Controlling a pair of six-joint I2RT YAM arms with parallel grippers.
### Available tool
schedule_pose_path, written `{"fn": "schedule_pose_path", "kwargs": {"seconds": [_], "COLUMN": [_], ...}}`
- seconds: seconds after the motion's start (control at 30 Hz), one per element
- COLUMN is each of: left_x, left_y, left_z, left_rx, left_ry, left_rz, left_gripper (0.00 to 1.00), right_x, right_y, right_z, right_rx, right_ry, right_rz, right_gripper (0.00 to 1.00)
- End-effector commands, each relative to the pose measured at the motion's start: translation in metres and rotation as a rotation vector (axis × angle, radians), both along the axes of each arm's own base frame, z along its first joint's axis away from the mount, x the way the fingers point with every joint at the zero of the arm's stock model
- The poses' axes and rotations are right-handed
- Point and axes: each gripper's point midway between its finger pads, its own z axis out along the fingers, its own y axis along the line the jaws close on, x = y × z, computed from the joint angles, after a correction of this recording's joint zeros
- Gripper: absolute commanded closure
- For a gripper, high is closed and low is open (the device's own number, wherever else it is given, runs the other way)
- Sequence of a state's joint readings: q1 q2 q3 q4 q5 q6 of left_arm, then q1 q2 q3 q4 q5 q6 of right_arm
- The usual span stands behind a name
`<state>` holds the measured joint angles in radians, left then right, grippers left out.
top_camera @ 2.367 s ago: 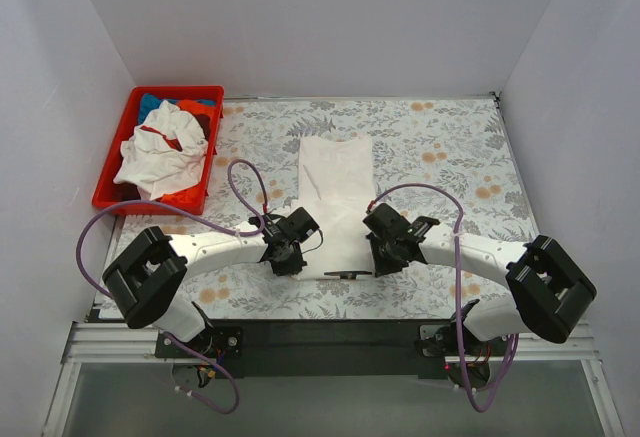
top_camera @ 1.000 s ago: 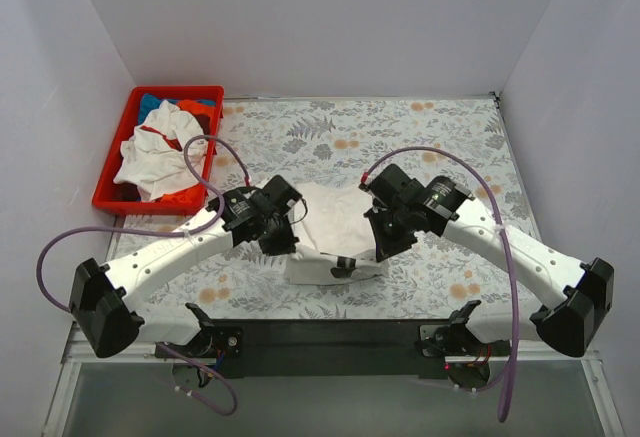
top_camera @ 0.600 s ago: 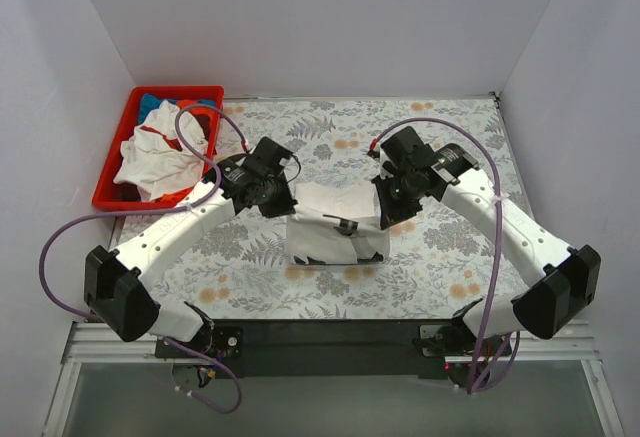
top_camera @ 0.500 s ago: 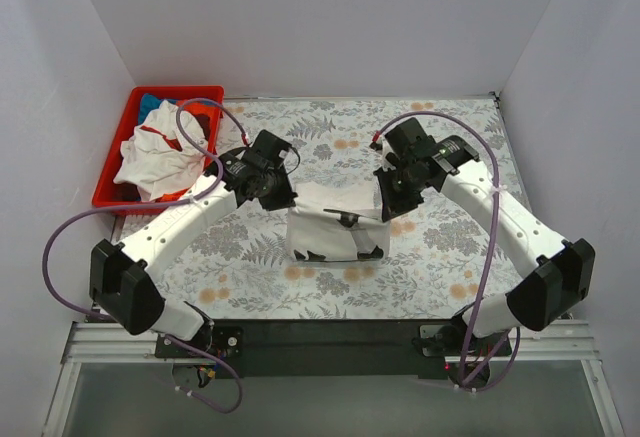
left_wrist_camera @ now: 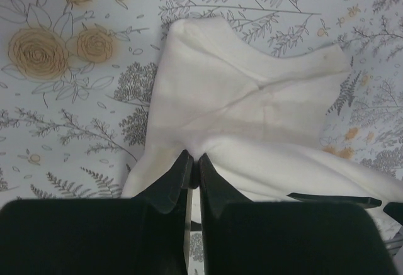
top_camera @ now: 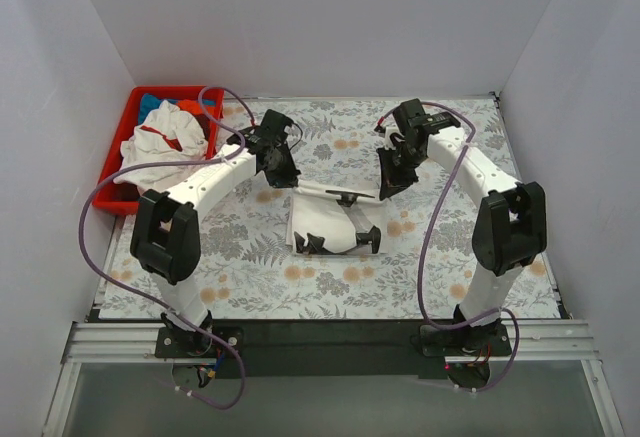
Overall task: Fold and stack the t-shirts
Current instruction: Fold the tshirt
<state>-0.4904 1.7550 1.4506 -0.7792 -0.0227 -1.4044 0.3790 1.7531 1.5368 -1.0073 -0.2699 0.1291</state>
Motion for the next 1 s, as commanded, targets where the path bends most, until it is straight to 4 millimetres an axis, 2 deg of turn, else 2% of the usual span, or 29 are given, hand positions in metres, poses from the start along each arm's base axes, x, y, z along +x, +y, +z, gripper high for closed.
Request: {"fn": "schedule_pose_path", "kwargs": {"seconds": [0.0,0.03,0.07,0.17,0.2,0.27,0.33,0.43,0.53,0.57,0.6,0.63,0.67,0.7,0.73,0.77,0.8,0.83,0.87,0.9,0.93,0.97], "left_x": [0.033,0.040,0.045,0.057,0.060,0.068,0.073,0.078,0.081,0.080,0.079,0.074,0.073,0.069,0.061,0.056,0.050,0.046,0.034,0.026,0.021,0.009], "left_y": [0.011,0.010,0.009,0.006,0.007,0.006,0.009,0.009,0.010,0.010,0.011,0.014,0.016,0.017,0.019,0.021,0.021,0.021,0.024,0.019,0.015,0.012], "left_z": [0.005,0.004,0.000,-0.018,-0.030,-0.039,-0.054,-0.059,-0.051,-0.040,-0.034,-0.036,-0.018,-0.015,-0.016,-0.010,0.009,0.020,0.013,0.034,0.039,0.030], "left_rx": [0.018,0.011,0.012,0.024,0.031,0.034,0.049,0.053,0.045,0.036,0.029,0.028,0.011,0.002,-0.002,-0.015,-0.040,-0.059,-0.054,-0.095,-0.111,-0.120], "left_ry": [-0.081,-0.095,-0.099,-0.116,-0.106,-0.127,-0.122,-0.136,-0.171,-0.198,-0.217,-0.222,-0.261,-0.268,-0.270,-0.281,-0.320,-0.353,-0.344,-0.390,-0.417,-0.405], "left_rz": [0.019,0.022,0.022,0.019,0.021,0.029,0.045,0.061,0.070,0.072,0.073,0.072,0.080,0.084,0.084,0.085,0.082,0.080,0.072,0.049,0.022,-0.007], "left_gripper": [1.00,1.00,1.00,1.00,1.00,1.00,1.00,0.98,0.88,0.79,0.73,0.66,0.61,0.52,0.49,0.46,0.44,0.44,0.44,0.44,0.46,0.47], "right_x": [0.026,0.033,0.037,0.050,0.054,0.063,0.067,0.076,0.084,0.086,0.085,0.090,0.092,0.084,0.089,0.087,0.082,0.072,0.069,0.064,0.051,0.048], "right_y": [0.001,0.002,0.002,0.001,0.000,0.000,-0.001,0.000,-0.001,-0.004,-0.006,-0.007,-0.008,-0.011,-0.009,-0.009,-0.009,-0.010,-0.003,0.000,0.002,0.016], "right_z": [-0.006,-0.010,-0.022,-0.043,-0.048,-0.061,-0.070,-0.079,-0.070,-0.057,-0.054,-0.048,-0.028,-0.031,-0.022,0.000,0.003,-0.003,0.016,0.019,0.008,0.027], "right_rx": [0.031,0.037,0.033,0.026,0.026,0.026,0.023,0.020,0.023,0.017,0.015,0.023,0.037,0.037,0.060,0.094,0.111,0.124,0.186,0.219,0.246,0.351], "right_ry": [-0.021,-0.026,0.001,0.022,0.021,0.014,0.017,0.001,-0.058,-0.107,-0.123,-0.168,-0.239,-0.240,-0.293,-0.355,-0.373,-0.367,-0.427,-0.442,-0.418,-0.466], "right_rz": [0.005,-0.002,-0.005,-0.027,-0.034,-0.048,-0.057,-0.063,-0.076,-0.087,-0.105,-0.116,-0.129,-0.139,-0.157,-0.160,-0.158,-0.157,-0.136,-0.123,-0.110,-0.068], "right_gripper": [0.99,0.99,0.99,0.99,0.99,0.99,0.99,0.94,0.85,0.81,0.73,0.71,0.70,0.66,0.64,0.63,0.62,0.61,0.61,0.61,0.60,0.59]}}
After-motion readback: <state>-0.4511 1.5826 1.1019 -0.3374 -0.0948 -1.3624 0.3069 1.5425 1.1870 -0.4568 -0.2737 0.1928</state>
